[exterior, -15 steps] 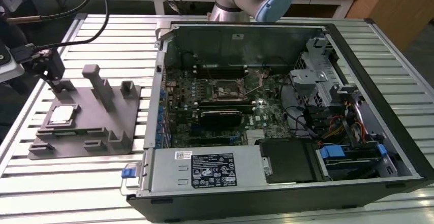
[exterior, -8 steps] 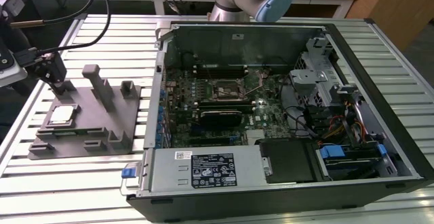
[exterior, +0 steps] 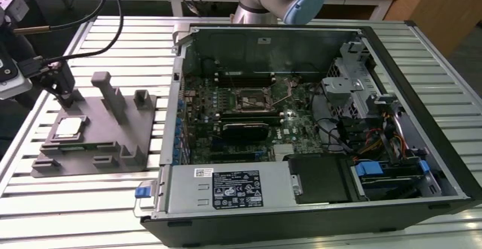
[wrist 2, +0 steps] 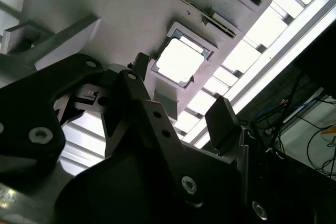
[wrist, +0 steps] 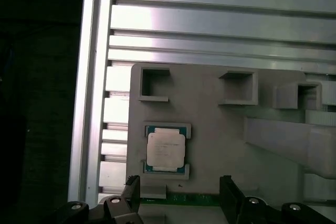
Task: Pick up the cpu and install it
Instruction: 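Pick up the cpu and move it towards the insertion slot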
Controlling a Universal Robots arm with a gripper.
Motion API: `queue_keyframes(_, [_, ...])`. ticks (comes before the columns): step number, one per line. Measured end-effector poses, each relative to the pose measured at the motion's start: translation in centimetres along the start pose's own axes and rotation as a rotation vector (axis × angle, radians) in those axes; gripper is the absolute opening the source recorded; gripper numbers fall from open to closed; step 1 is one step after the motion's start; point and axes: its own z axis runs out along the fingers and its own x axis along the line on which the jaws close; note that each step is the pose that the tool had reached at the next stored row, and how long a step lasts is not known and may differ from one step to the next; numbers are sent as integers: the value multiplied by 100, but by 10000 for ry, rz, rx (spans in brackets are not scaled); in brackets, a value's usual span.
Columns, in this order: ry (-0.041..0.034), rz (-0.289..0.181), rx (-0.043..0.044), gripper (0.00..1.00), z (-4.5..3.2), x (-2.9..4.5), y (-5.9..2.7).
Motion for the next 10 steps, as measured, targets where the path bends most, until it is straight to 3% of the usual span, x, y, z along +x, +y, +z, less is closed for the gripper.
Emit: queue_keyframes(10, [0, 0, 0, 71, 50, 7, -2])
